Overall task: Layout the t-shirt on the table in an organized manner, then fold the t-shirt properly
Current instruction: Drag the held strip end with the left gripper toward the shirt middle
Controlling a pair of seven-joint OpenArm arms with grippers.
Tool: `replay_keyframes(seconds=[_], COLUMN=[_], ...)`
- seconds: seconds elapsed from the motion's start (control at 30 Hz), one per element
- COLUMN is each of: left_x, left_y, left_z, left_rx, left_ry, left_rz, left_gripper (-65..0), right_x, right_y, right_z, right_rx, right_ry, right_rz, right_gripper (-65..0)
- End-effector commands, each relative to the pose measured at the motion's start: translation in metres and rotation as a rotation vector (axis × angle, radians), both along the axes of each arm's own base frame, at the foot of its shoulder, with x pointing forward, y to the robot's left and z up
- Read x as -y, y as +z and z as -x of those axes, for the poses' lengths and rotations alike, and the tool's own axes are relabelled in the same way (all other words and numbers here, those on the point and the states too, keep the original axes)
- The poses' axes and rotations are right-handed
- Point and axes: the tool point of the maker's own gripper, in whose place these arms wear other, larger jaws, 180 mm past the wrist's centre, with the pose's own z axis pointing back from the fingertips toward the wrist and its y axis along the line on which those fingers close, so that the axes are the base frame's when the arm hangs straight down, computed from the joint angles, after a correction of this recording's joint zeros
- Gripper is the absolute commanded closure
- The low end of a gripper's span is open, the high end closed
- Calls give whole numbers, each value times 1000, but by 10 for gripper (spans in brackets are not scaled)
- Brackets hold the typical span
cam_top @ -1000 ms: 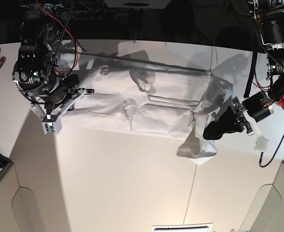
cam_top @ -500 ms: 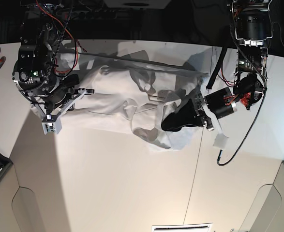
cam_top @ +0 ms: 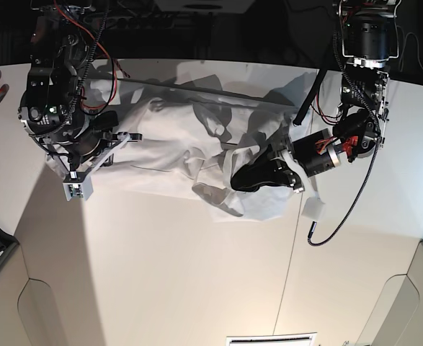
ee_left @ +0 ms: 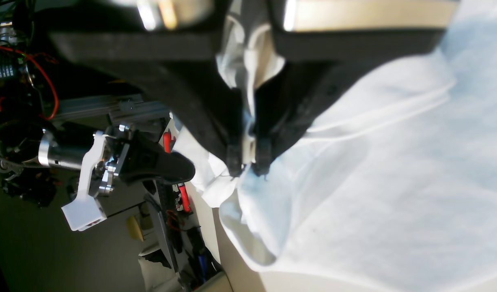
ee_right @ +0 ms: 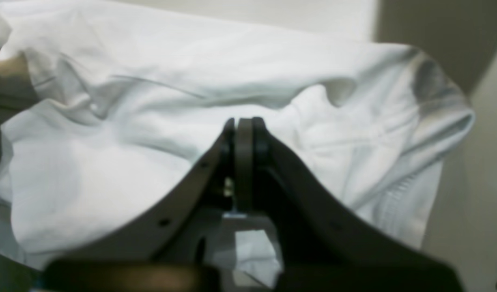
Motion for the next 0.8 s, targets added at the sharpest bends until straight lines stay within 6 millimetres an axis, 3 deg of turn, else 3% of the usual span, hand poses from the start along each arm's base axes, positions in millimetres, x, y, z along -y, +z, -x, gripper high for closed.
replay_keyframes(seconds=[0.0,0.5,0.73,0.77], left_x=[-1,28,33,33], left_y=[17,-18,-20,-20], left_z=[-10,2,4,4], left_rx=[55,102,108,109], left_ry=[10,-72,-87,-87], left_rz=[28,-184,-195,-195], left_gripper=[0,0,0,-48], right_x=[-1,-1,-1,-1], right_y=[11,12,12,12], right_z=[-10,-11,-11,-11], right_rx=[53,60,60,60], right_ry=[6,5,5,5], right_rz=[-5,-5,-5,-6], right_gripper=[0,0,0,0])
